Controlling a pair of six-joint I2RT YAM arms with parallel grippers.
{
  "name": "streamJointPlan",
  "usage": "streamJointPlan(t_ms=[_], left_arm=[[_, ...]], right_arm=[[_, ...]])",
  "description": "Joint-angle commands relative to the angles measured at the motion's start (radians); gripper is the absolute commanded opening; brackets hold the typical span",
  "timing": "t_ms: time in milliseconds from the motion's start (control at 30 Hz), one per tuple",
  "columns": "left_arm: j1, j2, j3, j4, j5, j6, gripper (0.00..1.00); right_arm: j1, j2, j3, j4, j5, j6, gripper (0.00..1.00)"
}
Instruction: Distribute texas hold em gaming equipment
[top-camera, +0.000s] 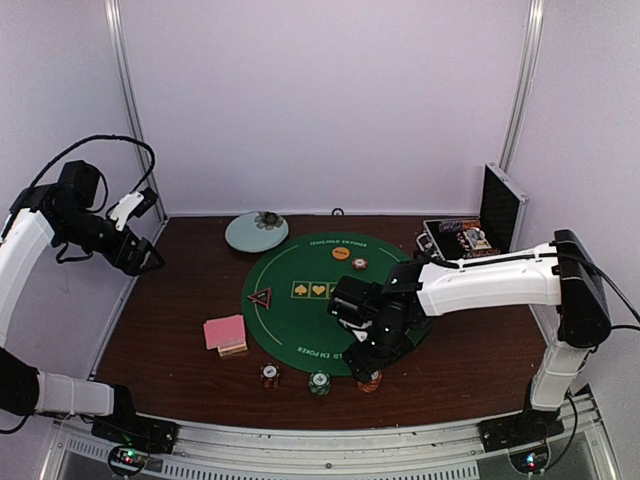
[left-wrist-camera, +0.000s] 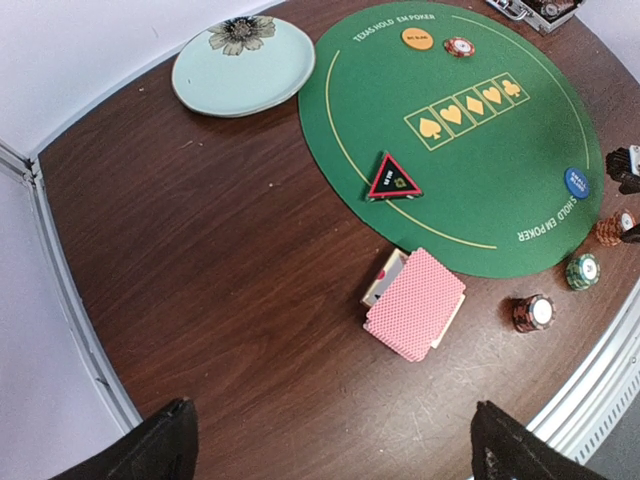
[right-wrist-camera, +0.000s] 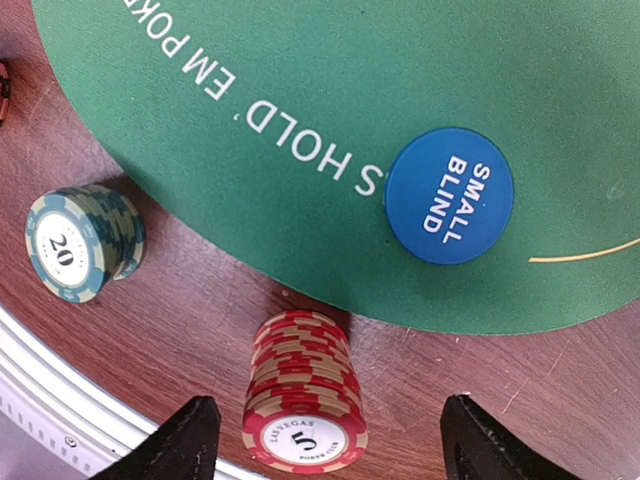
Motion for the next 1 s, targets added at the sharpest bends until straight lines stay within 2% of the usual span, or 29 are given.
streamJointPlan(t_ms=[0,333,967], left_arm=[[0.007,-0.003,0.034,0.006,0.013,0.013,0.98],[0.007,-0.009,0.037,0.004,0.009,0.017,0.98],[0.006,-0.011,0.037,0.002,0.011,0.019,0.98]], right_arm=[[0.009,-0.022,-0.007,0.012,-0.004,0.000,0.79],[0.016,-0.008,-0.023,0.036,-0.028,0.007,0.68],[0.017,0.006,-0.034,0.038,-0.001,-0.002,0.64]])
